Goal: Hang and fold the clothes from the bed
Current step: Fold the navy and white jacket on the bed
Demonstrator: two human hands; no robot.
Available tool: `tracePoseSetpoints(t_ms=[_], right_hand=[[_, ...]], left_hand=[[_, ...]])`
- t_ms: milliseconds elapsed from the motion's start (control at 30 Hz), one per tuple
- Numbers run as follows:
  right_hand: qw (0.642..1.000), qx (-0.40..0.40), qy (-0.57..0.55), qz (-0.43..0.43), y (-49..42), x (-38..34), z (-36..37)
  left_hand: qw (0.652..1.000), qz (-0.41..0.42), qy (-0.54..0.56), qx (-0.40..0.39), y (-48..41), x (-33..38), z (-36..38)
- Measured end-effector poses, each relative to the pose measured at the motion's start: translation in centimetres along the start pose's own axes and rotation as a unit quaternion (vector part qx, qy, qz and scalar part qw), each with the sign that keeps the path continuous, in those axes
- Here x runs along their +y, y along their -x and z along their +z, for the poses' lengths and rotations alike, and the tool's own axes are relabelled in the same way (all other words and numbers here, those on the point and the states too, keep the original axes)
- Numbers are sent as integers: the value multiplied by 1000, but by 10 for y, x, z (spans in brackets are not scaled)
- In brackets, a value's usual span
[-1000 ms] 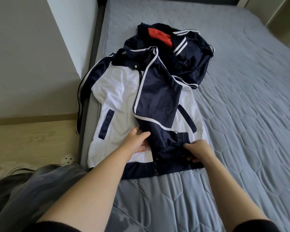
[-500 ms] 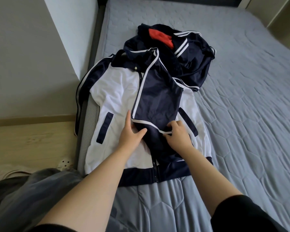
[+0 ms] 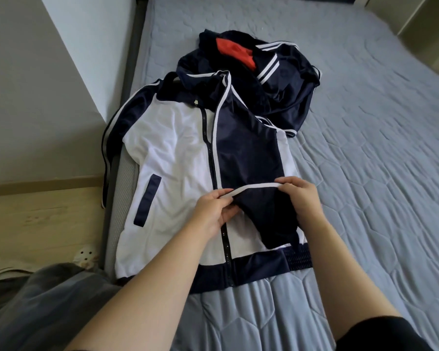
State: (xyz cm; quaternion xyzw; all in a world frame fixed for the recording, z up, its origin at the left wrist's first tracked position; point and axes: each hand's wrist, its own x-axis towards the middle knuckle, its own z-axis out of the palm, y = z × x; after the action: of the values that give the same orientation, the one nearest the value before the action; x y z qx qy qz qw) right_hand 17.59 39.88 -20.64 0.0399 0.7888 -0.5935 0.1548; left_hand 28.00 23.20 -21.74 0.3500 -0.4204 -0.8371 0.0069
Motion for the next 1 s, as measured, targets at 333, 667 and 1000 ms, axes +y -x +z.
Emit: tracePoseSetpoints(t_ms=[333,667,1000], right_hand=[[919,-4,390,-52,-3,33,1],[847,85,487,-198,10,44,22],[854,47,515,-51,36,68,25]], left_hand=[[916,107,-375,93,-10,-15,-24],[818,185,-518,167,-2,-14,-25],[495,292,-817,-36,-1,-57,-27]])
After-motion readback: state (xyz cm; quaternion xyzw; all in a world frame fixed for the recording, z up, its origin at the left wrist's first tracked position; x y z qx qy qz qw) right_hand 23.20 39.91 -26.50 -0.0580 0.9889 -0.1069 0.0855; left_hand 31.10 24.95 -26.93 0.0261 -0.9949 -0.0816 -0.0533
